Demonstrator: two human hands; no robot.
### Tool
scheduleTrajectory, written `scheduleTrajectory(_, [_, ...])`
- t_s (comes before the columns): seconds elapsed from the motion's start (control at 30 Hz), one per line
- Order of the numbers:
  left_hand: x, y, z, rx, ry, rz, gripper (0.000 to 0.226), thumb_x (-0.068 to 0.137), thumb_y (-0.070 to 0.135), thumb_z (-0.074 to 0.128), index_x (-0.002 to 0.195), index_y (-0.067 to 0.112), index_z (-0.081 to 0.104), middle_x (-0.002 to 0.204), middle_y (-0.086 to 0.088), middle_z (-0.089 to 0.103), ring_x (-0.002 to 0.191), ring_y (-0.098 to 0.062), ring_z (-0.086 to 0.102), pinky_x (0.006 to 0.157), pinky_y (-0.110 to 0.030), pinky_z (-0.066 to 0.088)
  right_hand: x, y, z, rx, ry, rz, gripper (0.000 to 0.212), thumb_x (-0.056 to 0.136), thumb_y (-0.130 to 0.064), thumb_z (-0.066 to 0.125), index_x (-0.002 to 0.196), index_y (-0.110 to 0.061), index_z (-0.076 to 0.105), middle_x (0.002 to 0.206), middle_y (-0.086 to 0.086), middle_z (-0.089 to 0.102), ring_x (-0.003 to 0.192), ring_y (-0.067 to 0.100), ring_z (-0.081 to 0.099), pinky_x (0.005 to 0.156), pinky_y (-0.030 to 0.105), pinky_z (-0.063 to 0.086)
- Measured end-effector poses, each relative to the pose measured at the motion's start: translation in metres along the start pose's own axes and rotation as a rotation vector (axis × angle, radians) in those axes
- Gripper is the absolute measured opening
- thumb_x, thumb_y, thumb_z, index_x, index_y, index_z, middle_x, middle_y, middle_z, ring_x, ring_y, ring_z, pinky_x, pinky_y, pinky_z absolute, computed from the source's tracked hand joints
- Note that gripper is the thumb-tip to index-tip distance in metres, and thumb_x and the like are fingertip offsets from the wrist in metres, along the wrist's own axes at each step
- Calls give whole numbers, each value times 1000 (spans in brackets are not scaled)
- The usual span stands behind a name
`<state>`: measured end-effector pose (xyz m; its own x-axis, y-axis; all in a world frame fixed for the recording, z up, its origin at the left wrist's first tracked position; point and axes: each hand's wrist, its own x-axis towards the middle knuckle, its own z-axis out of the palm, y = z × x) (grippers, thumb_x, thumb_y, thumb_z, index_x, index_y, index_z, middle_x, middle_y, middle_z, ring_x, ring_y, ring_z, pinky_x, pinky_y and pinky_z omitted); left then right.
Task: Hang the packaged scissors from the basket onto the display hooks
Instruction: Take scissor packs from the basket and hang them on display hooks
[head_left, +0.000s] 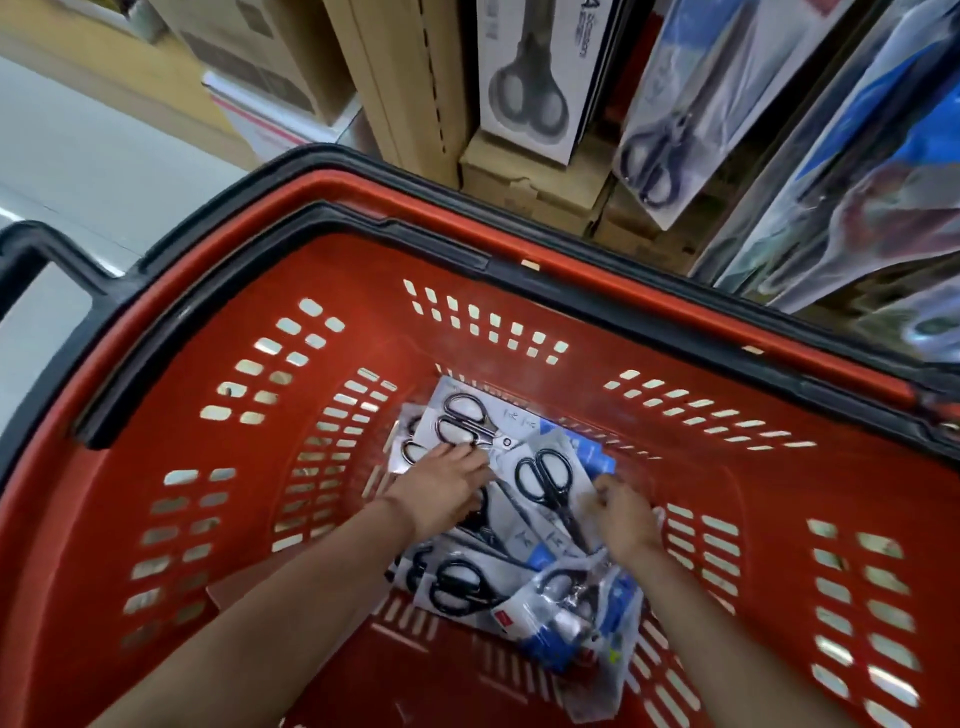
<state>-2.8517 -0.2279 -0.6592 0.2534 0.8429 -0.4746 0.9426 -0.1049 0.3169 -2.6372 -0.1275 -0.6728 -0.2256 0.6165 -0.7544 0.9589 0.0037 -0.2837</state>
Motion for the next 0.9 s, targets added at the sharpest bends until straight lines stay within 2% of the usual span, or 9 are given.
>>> scheduleTrajectory(0.07, [2, 5, 0, 46, 2, -7, 46, 94, 29, 50, 138, 17, 41, 133, -3, 43, 122, -21, 37, 103, -33, 27, 2, 2, -6, -42, 6, -14, 34, 97, -20, 49, 65, -22, 37, 84, 12, 60, 92, 30, 60, 75, 34, 40])
scheduleTrajectory(0.23, [5, 6, -11, 165, -127, -90, 44, 92, 41, 49, 129, 16, 51, 131, -6, 45, 125, -24, 33, 104, -31, 21, -7, 2, -17, 3, 65, -43, 39, 98, -18, 46, 63, -23, 29, 62, -1, 42, 77, 23, 50, 66, 28, 29])
scheduleTrajectory(0.37, [-10, 2, -25, 106, -247, -121, 44, 92, 24, 54, 134, 15, 43, 130, -4, 54, 122, -23, 45, 101, -32, 33, -21, -1, -27, 68, 117, -87, 36, 97, -9, 44, 65, -20, 31, 62, -3, 43, 71, 22, 47, 65, 30, 33])
scheduleTrajectory(0.5, [-30, 1, -55, 119, -267, -135, 52, 89, 10, 54, 136, 14, 32, 112, -1, 65, 103, -22, 61, 79, -30, 44, -42, -15, -48, 241, 242, -183, 27, 96, -7, 45, 72, -17, 38, 69, 4, 56, 70, 23, 55, 65, 30, 41])
scheduleTrajectory(0.57, [-40, 0, -70, 75, -211, -190, 43, 97, 14, 46, 138, 12, 32, 98, 0, 64, 92, -20, 60, 74, -29, 43, -56, -26, -59, 306, 320, -261, 17, 96, -6, 47, 81, -14, 43, 67, 0, 56, 63, 16, 55, 61, 22, 43])
scheduleTrajectory(0.63, [-48, 0, -82, -4, -138, -227, 35, 100, 25, 45, 131, 11, 37, 90, -2, 60, 82, -19, 55, 72, -31, 43, -71, -36, -68, 381, 402, -326, 11, 95, -5, 48, 87, -12, 46, 65, -5, 54, 56, 7, 48, 51, 9, 36])
scheduleTrajectory(0.7, [-58, 1, -92, -107, -97, -268, 37, 98, 34, 47, 123, 8, 41, 98, -8, 62, 83, -22, 55, 76, -33, 45, -84, -45, -74, 438, 464, -375, 6, 96, -5, 48, 91, -8, 51, 67, 1, 56, 57, 13, 47, 50, 13, 35])
scheduleTrajectory(0.8, [-75, 6, -99, -236, -53, -336, 43, 96, 34, 51, 127, 6, 41, 110, -13, 63, 97, -25, 60, 85, -34, 47, -100, -49, -83, 522, 549, -431, 10, 96, -6, 48, 89, 0, 50, 75, 20, 59, 63, 17, 44, 55, 21, 33])
scheduleTrajectory(0.9, [-91, 7, -101, -413, 33, -421, 22, 94, 28, 56, 103, 13, 44, 88, -3, 61, 76, -13, 54, 61, -16, 41, -118, -49, -97, 516, 647, -473, 15, 96, -8, 50, 82, -4, 47, 74, 20, 57, 63, 25, 45, 58, 26, 32])
